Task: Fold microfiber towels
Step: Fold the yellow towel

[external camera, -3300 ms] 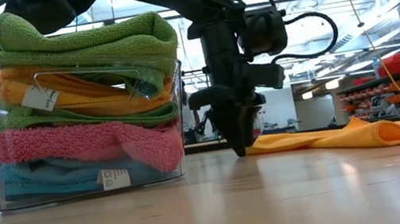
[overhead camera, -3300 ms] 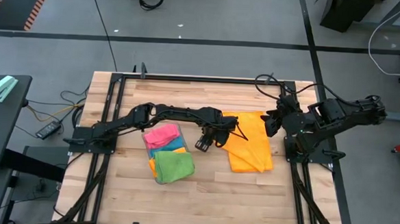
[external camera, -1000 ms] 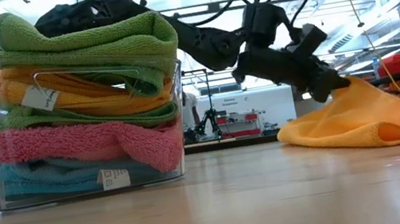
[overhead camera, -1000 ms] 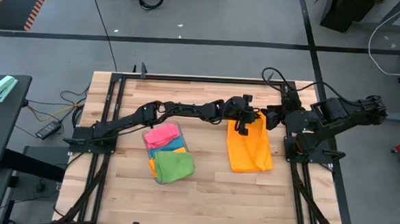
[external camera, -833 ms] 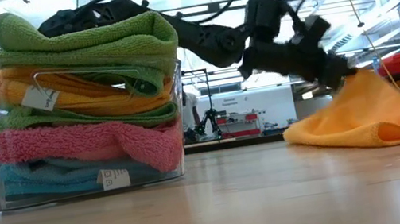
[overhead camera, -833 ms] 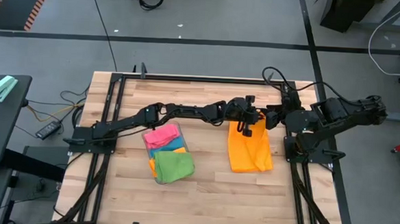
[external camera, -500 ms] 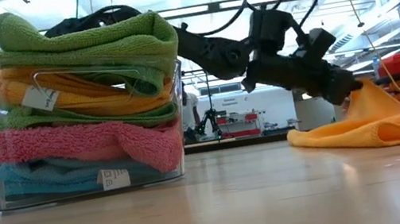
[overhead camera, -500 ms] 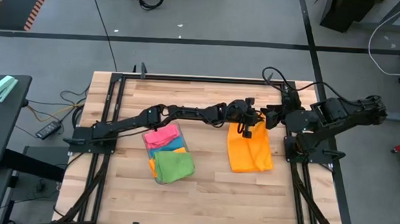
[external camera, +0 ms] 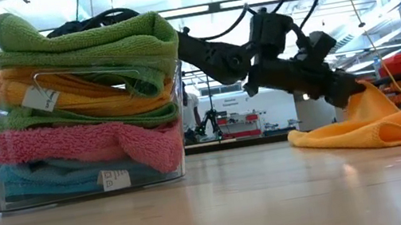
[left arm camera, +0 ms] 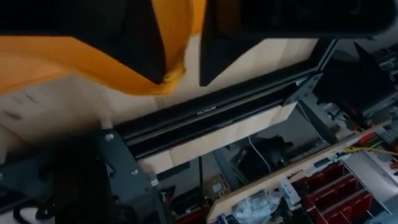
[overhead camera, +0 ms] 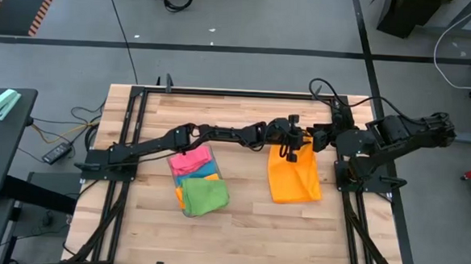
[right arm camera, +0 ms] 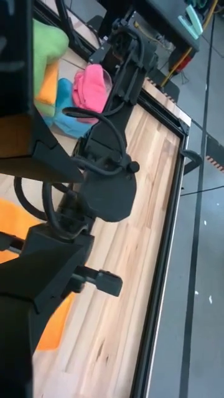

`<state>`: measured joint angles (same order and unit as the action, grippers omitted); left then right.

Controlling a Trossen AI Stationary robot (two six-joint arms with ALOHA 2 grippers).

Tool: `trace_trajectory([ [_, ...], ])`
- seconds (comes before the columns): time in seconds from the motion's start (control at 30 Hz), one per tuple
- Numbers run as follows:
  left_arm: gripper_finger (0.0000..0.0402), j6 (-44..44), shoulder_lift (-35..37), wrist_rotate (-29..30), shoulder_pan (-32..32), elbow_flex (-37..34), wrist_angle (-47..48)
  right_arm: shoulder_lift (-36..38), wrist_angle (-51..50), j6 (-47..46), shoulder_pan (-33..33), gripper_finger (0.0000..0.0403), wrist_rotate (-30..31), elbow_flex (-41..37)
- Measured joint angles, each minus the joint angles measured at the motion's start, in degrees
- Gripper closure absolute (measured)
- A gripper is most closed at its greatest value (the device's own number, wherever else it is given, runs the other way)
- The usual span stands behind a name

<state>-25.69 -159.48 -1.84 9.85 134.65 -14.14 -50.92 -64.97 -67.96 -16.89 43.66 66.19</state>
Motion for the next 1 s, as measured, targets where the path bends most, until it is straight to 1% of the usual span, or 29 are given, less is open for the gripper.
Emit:
trace_trajectory([
  [0.1,0.0256,1.9,0.8,0.3,0.0,0.3,0.7,0.0,0.5,0.0,0.0,0.0223,0.0,0.0],
  [0.2,0.0215,5.3,2.7,0.8,0.3,0.3,6.4,0.0,0.4,0.0,0.0,0.0223,-0.8,0.0],
  [0.27,0.0199,5.8,4.4,1.0,0.8,0.3,12.0,0.1,0.4,0.1,0.0,0.0223,-3.0,0.0],
  [0.33,0.0192,4.5,6.2,1.0,1.2,0.3,16.1,0.1,-0.2,0.4,0.0,0.0223,-4.7,0.0],
  [0.4,0.0191,3.8,8.3,1.1,1.7,0.3,20.0,0.2,-1.3,0.4,0.0,0.0223,-5.8,0.0],
  [0.5,0.0201,4.3,10.6,0.8,2.7,0.5,24.9,0.8,-2.4,0.4,0.0,0.0223,-6.8,0.0],
  [0.57,0.0211,5.6,11.8,-2.1,3.4,0.4,30.4,1.6,-2.4,0.4,0.0,0.0223,-7.1,0.0],
  [0.67,0.0228,6.0,13.2,-8.6,4.3,0.4,38.0,2.8,-2.7,0.8,0.0,0.0223,-7.8,0.0],
  [0.8,0.0249,5.3,13.2,-9.4,4.6,0.2,46.3,3.5,-2.7,0.8,0.0,0.0223,-7.2,0.0],
  [0.87,0.0259,5.3,11.9,-9.6,4.5,-0.7,45.2,3.2,-2.7,0.9,0.0,0.0223,-6.5,0.0],
  [0.93,0.0267,6.2,11.2,-9.9,4.5,-1.9,46.7,2.4,-2.7,0.8,0.0,0.0223,-6.4,0.0],
  [1.0,0.0274,5.8,10.2,-11.6,4.1,-2.1,45.9,1.7,-2.6,0.8,0.0,0.0223,-6.4,0.0],
])
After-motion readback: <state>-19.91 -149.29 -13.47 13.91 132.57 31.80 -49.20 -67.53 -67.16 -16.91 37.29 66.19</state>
